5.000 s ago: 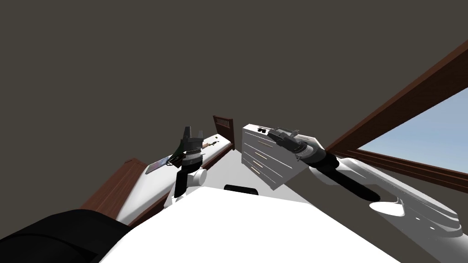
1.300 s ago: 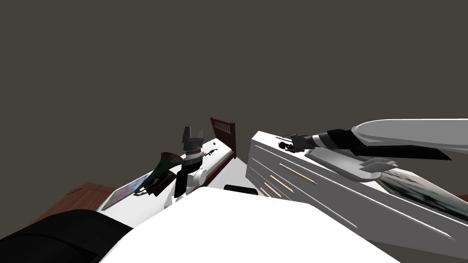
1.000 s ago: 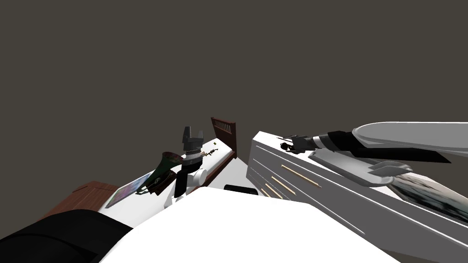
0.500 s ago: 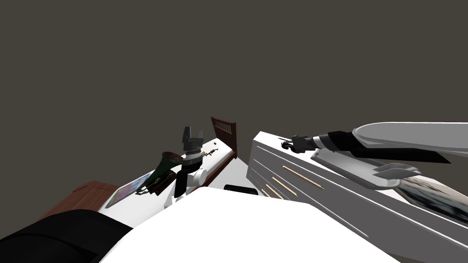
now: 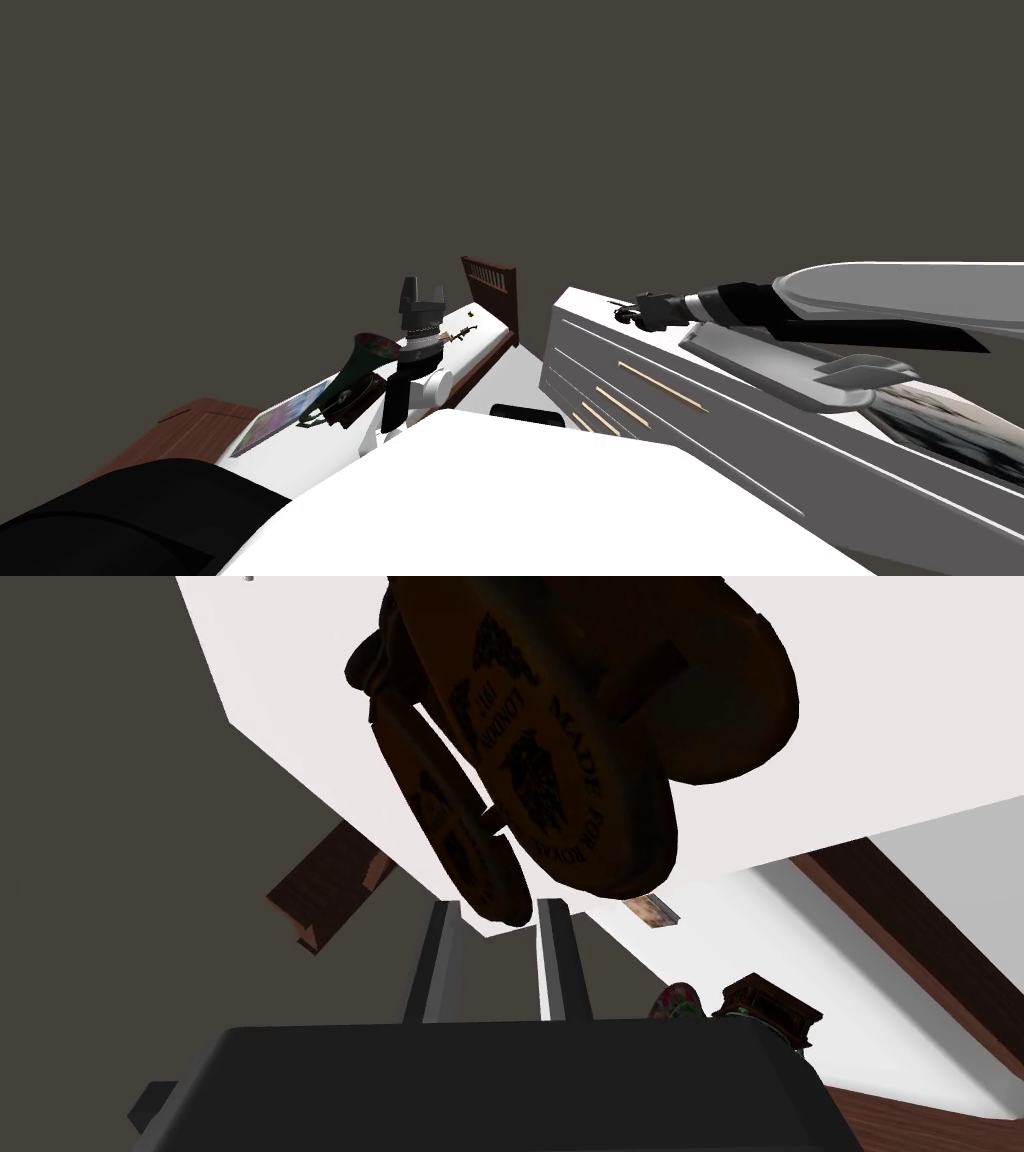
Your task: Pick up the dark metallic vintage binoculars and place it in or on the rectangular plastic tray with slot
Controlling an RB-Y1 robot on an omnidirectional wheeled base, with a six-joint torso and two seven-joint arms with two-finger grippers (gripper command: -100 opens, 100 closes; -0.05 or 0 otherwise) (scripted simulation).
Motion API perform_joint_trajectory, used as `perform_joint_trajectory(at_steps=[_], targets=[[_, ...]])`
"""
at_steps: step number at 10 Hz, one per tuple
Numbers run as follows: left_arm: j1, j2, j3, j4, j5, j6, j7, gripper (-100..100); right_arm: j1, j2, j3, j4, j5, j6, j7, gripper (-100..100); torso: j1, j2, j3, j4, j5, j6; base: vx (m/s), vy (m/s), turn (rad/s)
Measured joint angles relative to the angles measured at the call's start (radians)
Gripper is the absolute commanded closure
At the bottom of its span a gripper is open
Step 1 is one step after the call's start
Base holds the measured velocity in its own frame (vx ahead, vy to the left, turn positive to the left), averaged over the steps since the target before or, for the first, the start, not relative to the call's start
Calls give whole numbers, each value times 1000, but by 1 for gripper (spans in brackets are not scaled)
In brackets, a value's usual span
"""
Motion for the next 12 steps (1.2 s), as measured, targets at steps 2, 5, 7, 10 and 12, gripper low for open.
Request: perform_joint_trajectory(at_steps=[2,5,7,10,12], targets=[[0,0,0,0,0,0,0,0,-36,-18,19,13,-33,1,4,100,0,1,0,0,0,0,-26,15,-10],[0,0,0,0,0,0,0,0,-105,-84,83,29,-135,45,41,100,1,2,1,0,0,0,-43,26,-23],[0,0,0,0,0,0,0,0,-112,-77,39,21,-94,25,-26,100,1,2,1,0,1,1,-54,22,-53],[0,0,0,0,0,0,0,0,-168,-113,34,30,-120,24,-78,100,2,5,3,1,1,1,-72,22,-40],[0,0,0,0,0,0,0,0,-180,-150,29,50,-181,27,-69,100,0,4,2,1,0,1,-48,2,-22]])
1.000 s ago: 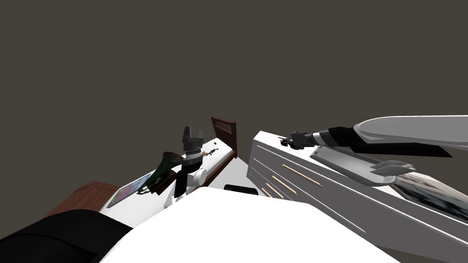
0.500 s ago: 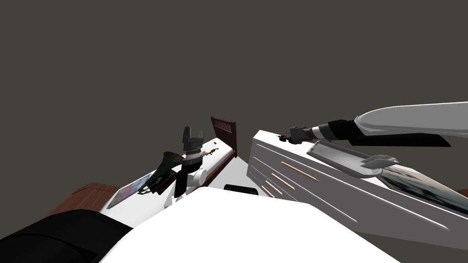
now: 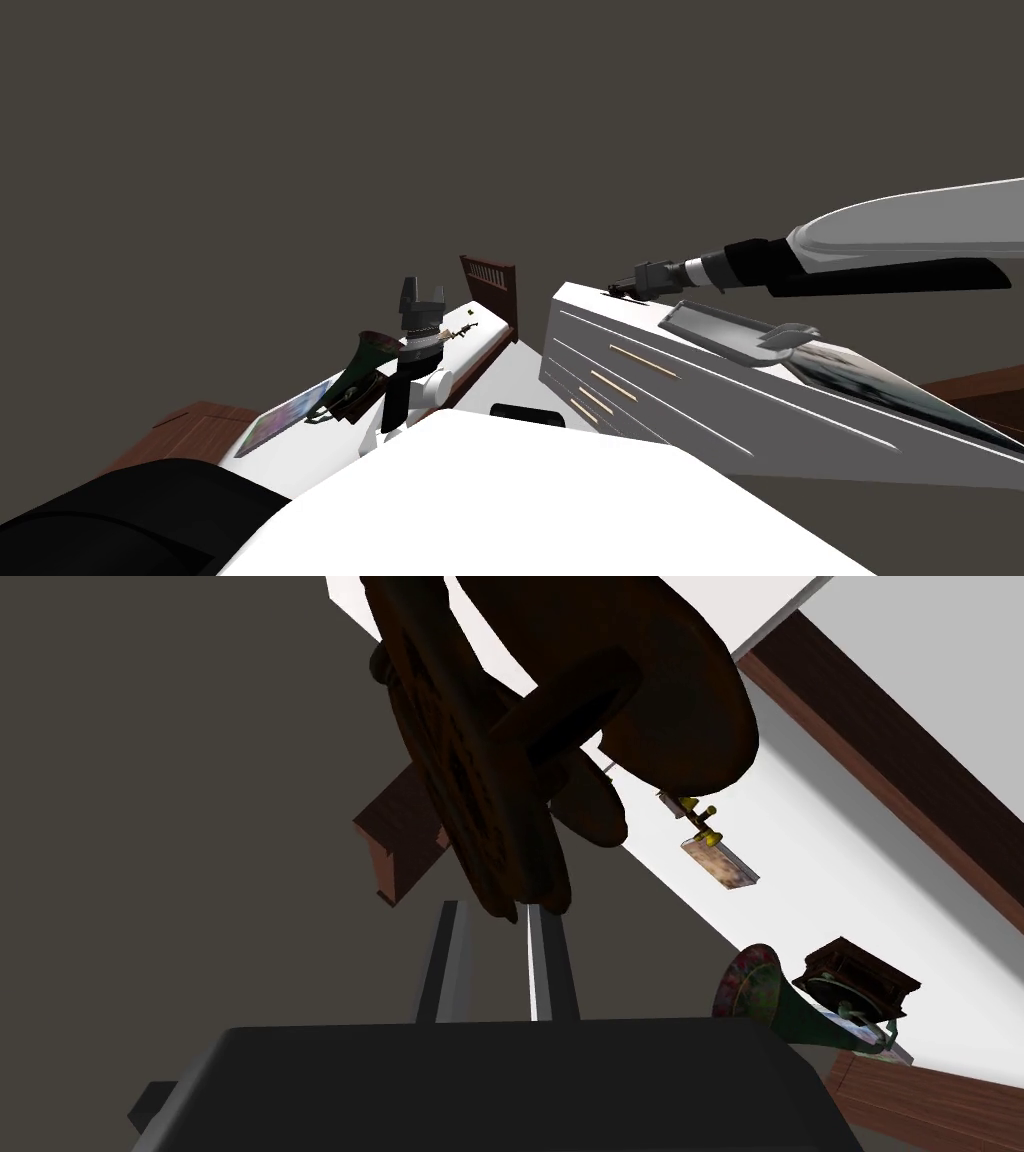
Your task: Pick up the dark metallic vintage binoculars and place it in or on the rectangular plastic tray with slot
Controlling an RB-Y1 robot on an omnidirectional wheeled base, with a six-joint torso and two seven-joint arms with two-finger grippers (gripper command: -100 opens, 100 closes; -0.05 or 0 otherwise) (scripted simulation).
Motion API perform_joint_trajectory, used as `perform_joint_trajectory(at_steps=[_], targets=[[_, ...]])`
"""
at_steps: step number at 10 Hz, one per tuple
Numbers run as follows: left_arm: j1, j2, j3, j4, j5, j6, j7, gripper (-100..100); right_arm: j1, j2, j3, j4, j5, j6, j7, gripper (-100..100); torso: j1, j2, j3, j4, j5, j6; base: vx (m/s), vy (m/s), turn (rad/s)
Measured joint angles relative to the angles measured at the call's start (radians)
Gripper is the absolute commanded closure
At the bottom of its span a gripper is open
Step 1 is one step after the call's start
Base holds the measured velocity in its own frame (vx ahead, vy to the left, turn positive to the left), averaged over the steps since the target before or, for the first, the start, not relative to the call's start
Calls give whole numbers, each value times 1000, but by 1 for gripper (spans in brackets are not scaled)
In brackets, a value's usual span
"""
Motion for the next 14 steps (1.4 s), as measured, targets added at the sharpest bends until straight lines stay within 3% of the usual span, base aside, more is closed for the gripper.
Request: perform_joint_trajectory(at_steps=[3,5,6,8,10,14], targets=[[0,0,0,0,0,0,0,0,-14,-17,-6,0,-12,3,-18,100,-1,-3,-2,-1,-1,0,-29,-7,-18],[0,0,0,0,0,0,0,0,-63,-21,3,-4,5,-13,-66,100,-3,-1,-1,0,-1,0,-64,-47,-54],[0,0,0,0,0,0,0,0,-65,-38,-6,4,-18,-17,-73,100,-5,0,0,0,-1,1,-74,-104,-63],[0,0,0,0,0,0,0,0,-118,-51,-1,5,-10,-44,-120,100,-9,0,0,0,-2,1,-36,-80,-19],[0,0,0,0,0,0,0,0,-104,-79,-21,15,-43,-52,-118,100,-8,-2,-1,-1,-2,1,-32,-122,-59],[0,0,0,0,0,0,0,0,-86,-123,-65,24,-56,-126,-136,100,-21,-2,-2,-1,-6,2,-18,-223,-14]])
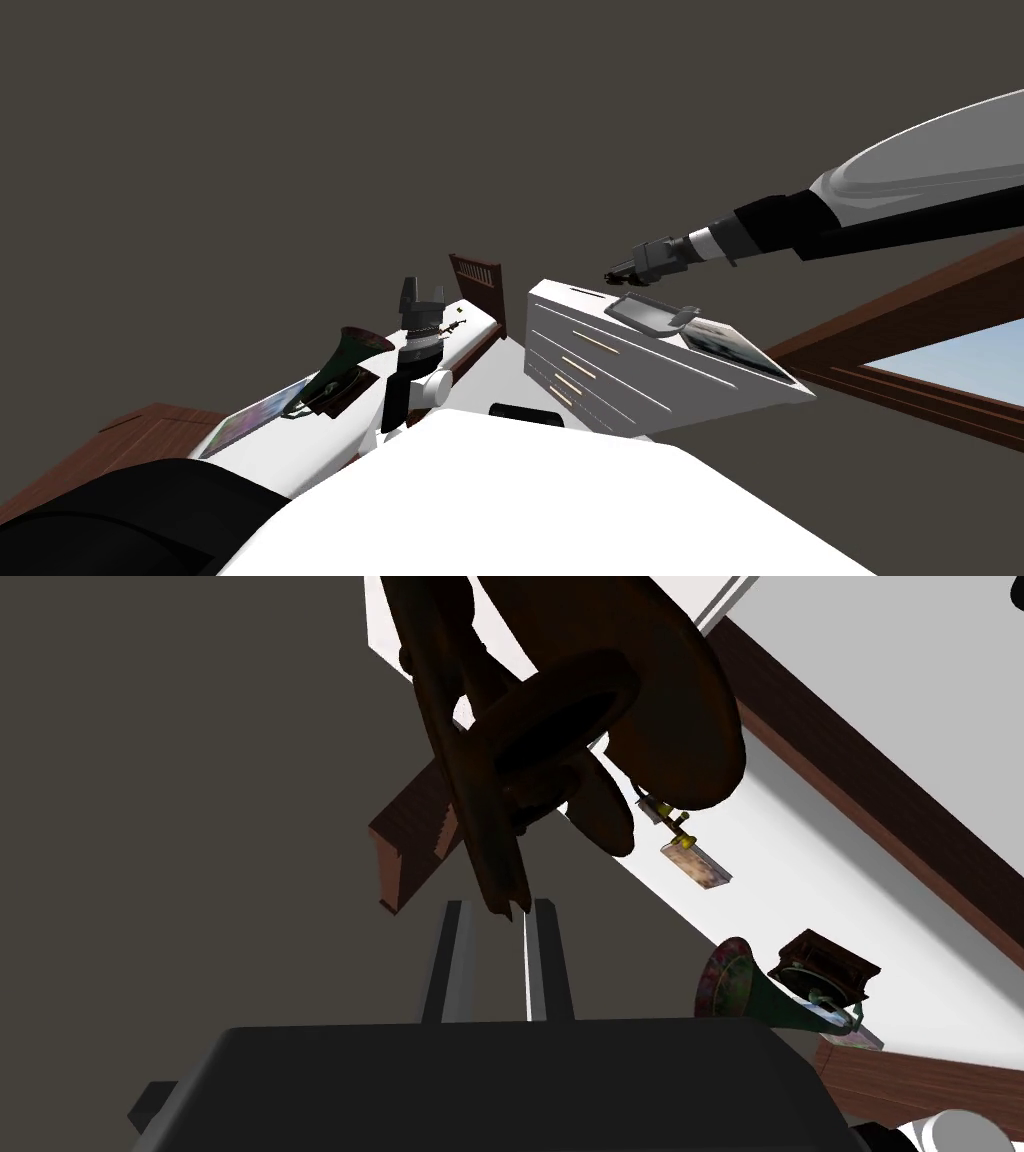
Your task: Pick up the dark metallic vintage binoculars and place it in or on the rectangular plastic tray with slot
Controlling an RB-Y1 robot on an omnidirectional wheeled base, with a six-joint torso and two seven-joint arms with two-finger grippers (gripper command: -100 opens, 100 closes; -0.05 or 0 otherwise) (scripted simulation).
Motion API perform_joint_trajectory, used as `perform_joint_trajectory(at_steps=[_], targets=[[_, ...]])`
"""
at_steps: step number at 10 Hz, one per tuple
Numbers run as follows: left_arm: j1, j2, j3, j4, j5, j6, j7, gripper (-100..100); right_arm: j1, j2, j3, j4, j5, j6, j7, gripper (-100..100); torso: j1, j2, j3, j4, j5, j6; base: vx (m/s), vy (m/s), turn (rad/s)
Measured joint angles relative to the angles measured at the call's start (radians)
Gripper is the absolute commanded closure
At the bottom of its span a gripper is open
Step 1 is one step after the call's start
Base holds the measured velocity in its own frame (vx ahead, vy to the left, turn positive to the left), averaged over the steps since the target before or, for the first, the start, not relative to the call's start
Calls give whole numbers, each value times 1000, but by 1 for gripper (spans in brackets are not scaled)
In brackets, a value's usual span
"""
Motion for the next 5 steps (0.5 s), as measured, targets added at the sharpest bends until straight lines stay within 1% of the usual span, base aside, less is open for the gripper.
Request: perform_joint_trajectory(at_steps=[1,3,5], targets=[[0,0,0,0,0,0,0,0,-3,2,-4,-3,12,-22,-6,100,0,-2,-1,0,0,0,27,-217,-2],[0,0,0,0,0,0,0,0,38,-12,-43,0,13,-62,4,100,2,-5,-3,-2,0,-1,39,-192,9],[0,0,0,0,0,0,0,0,70,-15,-74,6,19,-99,19,100,4,-5,-3,-2,1,-2,3,-188,13]])
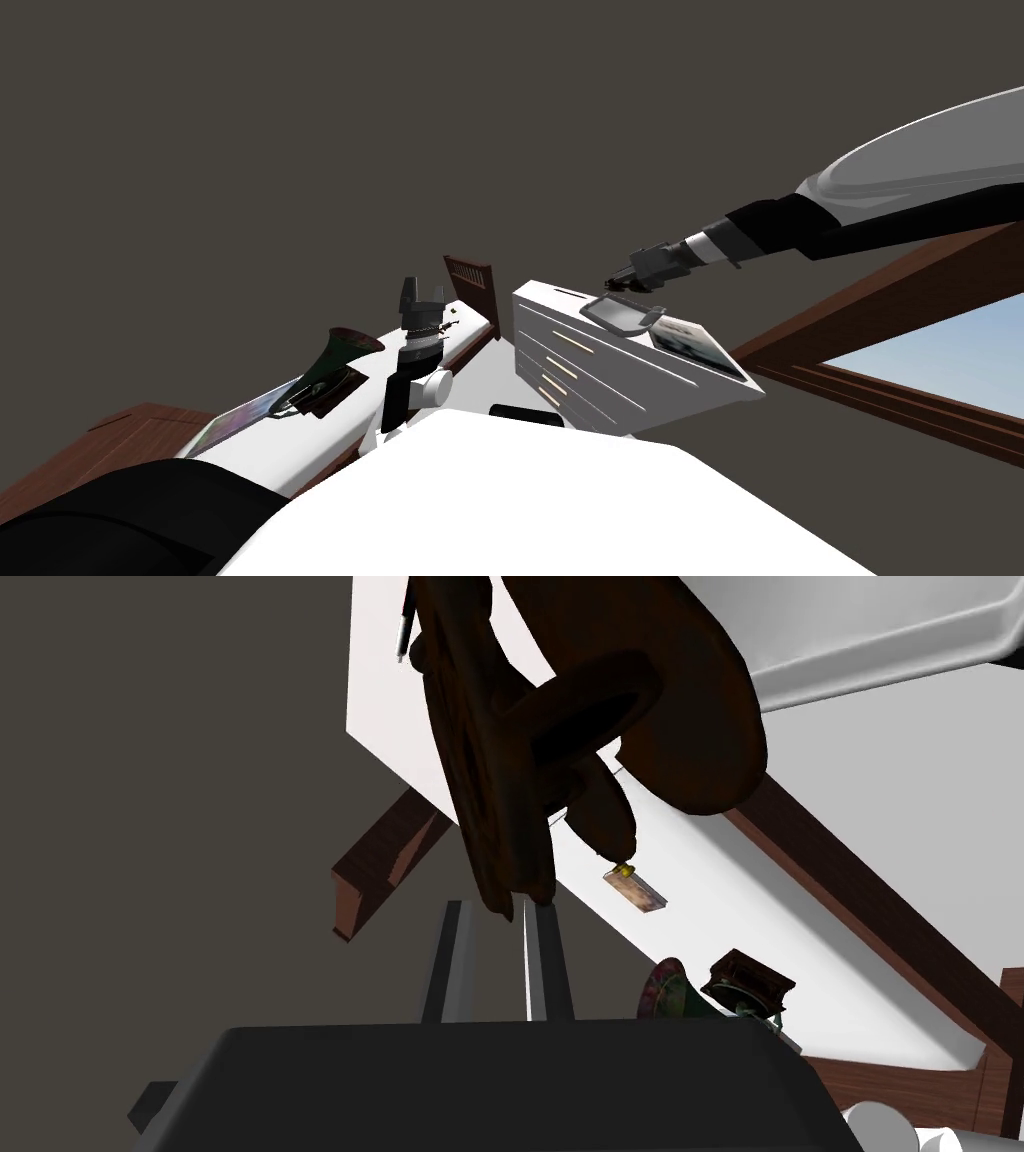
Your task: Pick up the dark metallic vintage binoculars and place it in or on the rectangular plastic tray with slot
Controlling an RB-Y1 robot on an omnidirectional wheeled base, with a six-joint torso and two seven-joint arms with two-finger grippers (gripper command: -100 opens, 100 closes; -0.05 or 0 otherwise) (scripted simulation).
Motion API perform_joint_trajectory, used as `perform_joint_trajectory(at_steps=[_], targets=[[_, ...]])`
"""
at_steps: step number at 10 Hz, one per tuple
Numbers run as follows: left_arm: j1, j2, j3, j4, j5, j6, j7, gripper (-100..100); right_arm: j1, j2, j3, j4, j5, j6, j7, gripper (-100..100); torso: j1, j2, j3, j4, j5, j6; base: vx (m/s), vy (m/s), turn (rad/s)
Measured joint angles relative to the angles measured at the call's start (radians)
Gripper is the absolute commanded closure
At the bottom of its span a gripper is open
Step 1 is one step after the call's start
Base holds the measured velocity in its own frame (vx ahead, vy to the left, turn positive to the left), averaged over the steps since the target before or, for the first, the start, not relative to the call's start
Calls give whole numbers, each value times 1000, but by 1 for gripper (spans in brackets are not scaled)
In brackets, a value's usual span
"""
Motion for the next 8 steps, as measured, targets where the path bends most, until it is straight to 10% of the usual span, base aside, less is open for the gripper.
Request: perform_joint_trajectory(at_steps=[1,2,6,7,8], targets=[[0,0,0,0,0,0,0,0,14,-1,-16,2,5,-23,5,100,-1,0,0,0,0,0,8,-89,9],[0,0,0,0,0,0,0,0,16,0,-18,2,6,-28,6,-100,6,0,0,0,1,-1,1,-18,-2],[0,0,0,0,0,0,0,0,16,0,-17,3,6,-28,6,-100,15,1,1,0,4,-1,0,-2,0],[0,0,0,0,0,0,0,0,16,0,-17,3,6,-28,6,0,15,1,1,0,4,-1,0,0,0],[0,0,0,0,0,0,0,0,16,0,-17,3,6,-28,6,-100,15,1,1,0,4,-1,16,-26,-57]])
